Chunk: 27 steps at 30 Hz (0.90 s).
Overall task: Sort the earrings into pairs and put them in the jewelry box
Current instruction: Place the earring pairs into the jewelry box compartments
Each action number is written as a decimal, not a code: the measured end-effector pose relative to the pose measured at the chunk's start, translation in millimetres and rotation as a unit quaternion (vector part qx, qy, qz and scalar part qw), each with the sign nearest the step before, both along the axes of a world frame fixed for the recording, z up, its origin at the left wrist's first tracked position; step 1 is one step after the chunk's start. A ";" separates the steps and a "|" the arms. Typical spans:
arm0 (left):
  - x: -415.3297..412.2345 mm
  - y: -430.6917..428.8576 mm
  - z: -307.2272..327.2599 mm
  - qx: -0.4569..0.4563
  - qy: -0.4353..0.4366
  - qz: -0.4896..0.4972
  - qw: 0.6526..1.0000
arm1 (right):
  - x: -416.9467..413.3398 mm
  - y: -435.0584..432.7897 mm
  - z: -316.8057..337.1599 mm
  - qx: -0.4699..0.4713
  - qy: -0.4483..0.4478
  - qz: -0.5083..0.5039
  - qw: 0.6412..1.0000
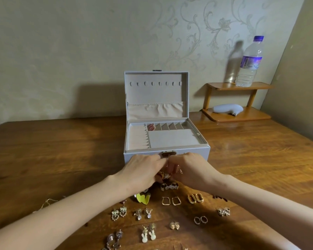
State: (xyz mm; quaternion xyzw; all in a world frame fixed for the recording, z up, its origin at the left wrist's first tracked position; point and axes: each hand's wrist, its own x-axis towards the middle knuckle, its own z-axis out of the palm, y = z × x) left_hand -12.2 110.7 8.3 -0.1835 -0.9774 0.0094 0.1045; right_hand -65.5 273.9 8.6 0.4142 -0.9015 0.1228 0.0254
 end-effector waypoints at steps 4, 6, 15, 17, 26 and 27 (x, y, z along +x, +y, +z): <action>-3.5 -4.1 18.8 0.084 -0.001 -0.007 0.996 | -6.6 9.1 27.0 -0.038 -0.052 -0.023 0.998; -13.4 -5.8 31.9 0.121 0.029 -0.004 0.992 | -27.2 14.6 50.4 -0.091 -0.055 -0.048 0.993; -94.3 -8.5 47.0 0.350 0.000 0.039 0.936 | -146.5 6.9 74.3 -0.049 0.020 -0.169 0.984; -105.8 -8.0 41.8 0.411 -0.022 0.041 0.911 | -158.8 1.9 65.7 -0.006 0.043 -0.172 0.984; -123.6 -8.2 27.2 0.501 -0.064 0.057 0.861 | -178.8 -10.0 58.6 0.113 -0.044 -0.147 0.982; -125.7 -7.5 27.0 0.507 -0.065 0.058 0.858 | -179.6 -11.9 59.9 0.116 -0.052 -0.147 0.981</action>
